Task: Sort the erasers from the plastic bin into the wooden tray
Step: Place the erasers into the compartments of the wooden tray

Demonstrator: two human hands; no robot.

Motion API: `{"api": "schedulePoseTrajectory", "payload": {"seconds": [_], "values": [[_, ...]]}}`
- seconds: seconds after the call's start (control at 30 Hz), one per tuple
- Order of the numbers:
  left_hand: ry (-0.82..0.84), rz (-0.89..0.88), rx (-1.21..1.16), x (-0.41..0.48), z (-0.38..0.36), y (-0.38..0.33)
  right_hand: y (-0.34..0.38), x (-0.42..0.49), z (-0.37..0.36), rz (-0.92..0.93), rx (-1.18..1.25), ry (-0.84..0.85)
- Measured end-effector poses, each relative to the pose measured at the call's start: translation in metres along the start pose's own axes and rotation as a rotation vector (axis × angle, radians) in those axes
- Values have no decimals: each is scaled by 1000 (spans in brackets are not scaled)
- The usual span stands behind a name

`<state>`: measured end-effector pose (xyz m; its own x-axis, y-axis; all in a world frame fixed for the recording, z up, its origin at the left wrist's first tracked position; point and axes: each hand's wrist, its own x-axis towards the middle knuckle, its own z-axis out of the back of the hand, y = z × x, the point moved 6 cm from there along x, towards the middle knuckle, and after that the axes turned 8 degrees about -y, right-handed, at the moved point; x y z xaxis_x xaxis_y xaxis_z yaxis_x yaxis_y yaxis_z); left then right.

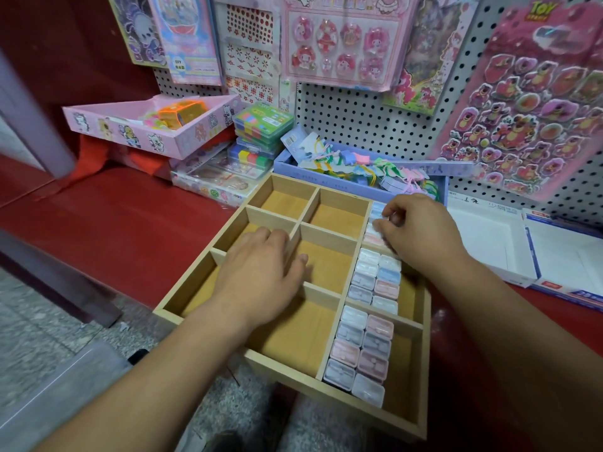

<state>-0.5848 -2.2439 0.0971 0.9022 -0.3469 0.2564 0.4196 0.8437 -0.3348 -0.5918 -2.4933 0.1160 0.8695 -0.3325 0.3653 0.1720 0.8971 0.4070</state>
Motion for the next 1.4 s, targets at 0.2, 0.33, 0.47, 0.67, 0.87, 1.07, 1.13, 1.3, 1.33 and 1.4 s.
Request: {"api": "schedulePoseTrajectory", "payload": {"seconds": [0.2, 0.33, 0.47, 0.67, 0.87, 1.07, 1.13, 1.3, 1.33, 1.4], "values": [[-19, 7, 33, 4, -6, 1, 32, -34, 11, 115, 117, 18], [-75, 15, -13, 0, 9, -2, 78, -70, 29, 258, 194, 82], [-219, 43, -71, -23, 56, 11, 141, -121, 41, 415, 272, 208], [-509, 211, -132, -112, 119, 105, 232, -216, -4, 725, 192, 566], [-277, 607, -202, -238, 58, 257, 252, -263, -161, 658, -4, 873], [423, 738, -288, -339, -104, 339, 241, -286, -281, 437, -96, 681], [548, 710, -291, -356, -153, 354, 237, -292, -306, 493, -119, 634], [640, 542, -307, -372, -230, 376, 226, -300, -326, 544, -171, 577], [635, 480, -310, -371, -240, 376, 226, -300, -326, 539, -144, 563], [640, 369, -275, -366, -252, 373, 225, -298, -329, 521, -89, 554]]}}
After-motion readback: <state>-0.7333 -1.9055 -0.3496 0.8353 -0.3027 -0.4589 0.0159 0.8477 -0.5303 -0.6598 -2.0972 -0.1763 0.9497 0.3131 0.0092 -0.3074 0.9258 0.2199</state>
